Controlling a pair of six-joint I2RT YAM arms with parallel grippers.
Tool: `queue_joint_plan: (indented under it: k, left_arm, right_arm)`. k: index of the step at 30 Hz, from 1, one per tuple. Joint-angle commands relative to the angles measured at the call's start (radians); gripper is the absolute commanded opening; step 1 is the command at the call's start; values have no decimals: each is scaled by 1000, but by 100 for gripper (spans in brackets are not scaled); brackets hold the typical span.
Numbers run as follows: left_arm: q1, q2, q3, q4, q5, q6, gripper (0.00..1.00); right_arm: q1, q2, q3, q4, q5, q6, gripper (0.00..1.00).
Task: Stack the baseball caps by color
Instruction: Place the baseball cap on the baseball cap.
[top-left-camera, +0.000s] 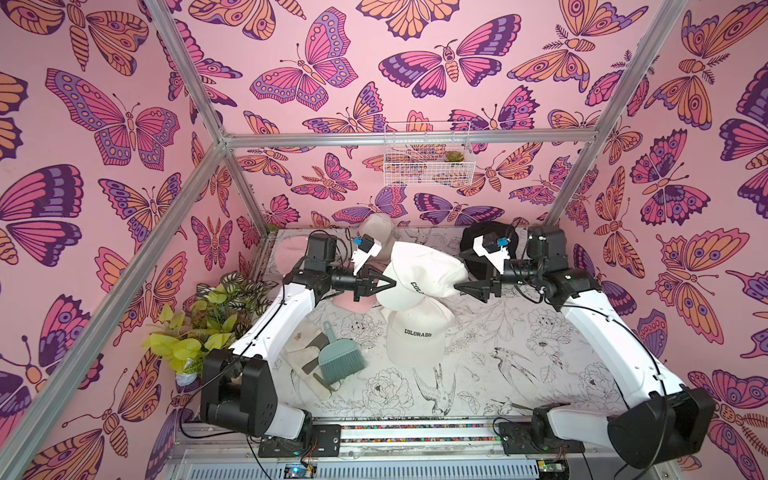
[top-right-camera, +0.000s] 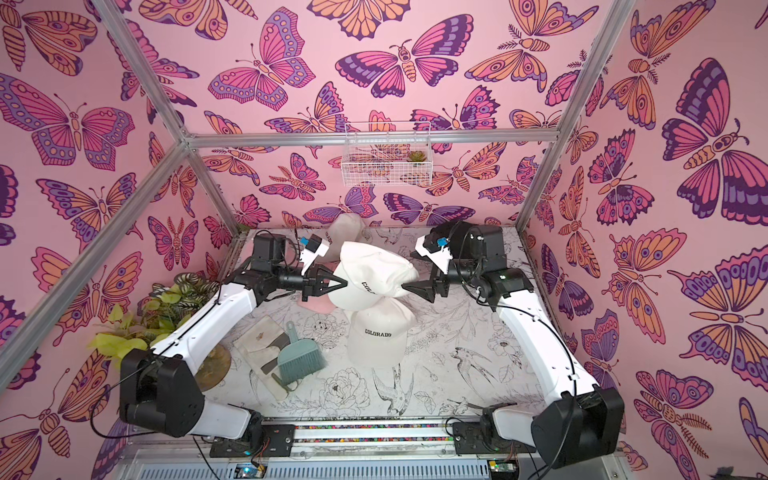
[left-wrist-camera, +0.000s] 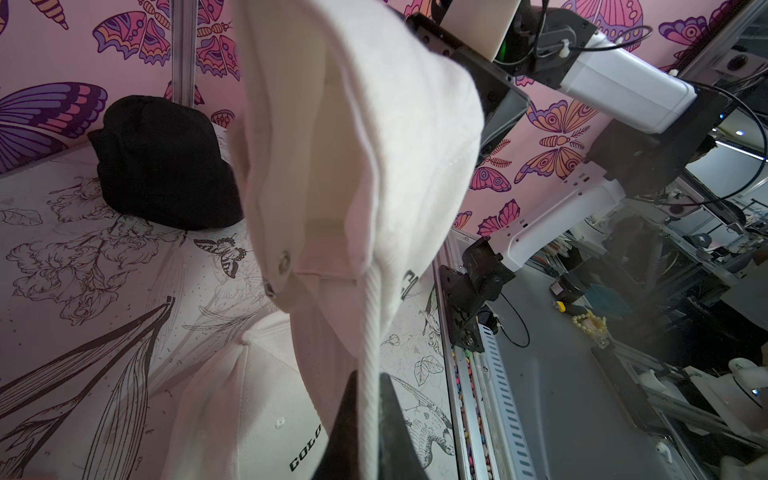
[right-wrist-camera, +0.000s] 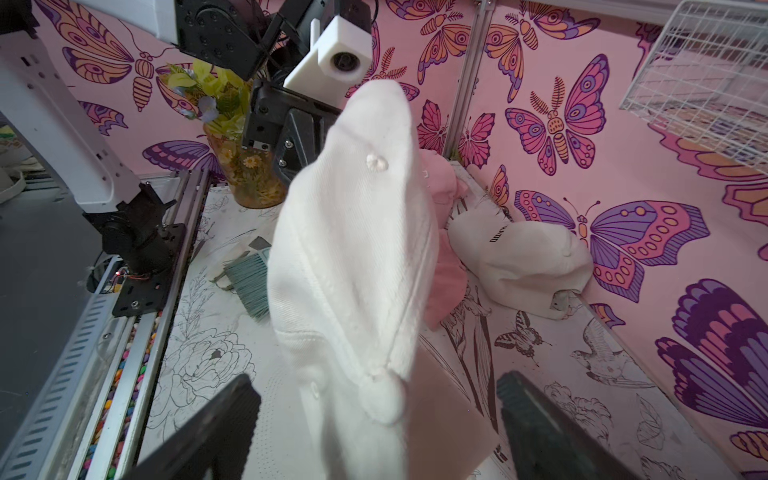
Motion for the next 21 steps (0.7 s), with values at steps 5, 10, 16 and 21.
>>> queue_joint_plan:
  k: [5, 10, 16, 21]
  left_arm:
    - [4, 6, 13, -35, 51, 43, 0]
    - [4, 4, 14, -51, 15, 67, 0]
    - [5, 24, 40, -90, -40, 106, 0]
    - [4, 46, 46, -97, -73, 112, 0]
  right_arm:
    - [76, 51, 68, -94, -12, -120, 84]
    - [117, 83, 77, -34, -22, -73, 79]
    - [143, 93, 101, -14, 3, -25, 65]
    - [168, 95, 124, -89, 12, -50, 53]
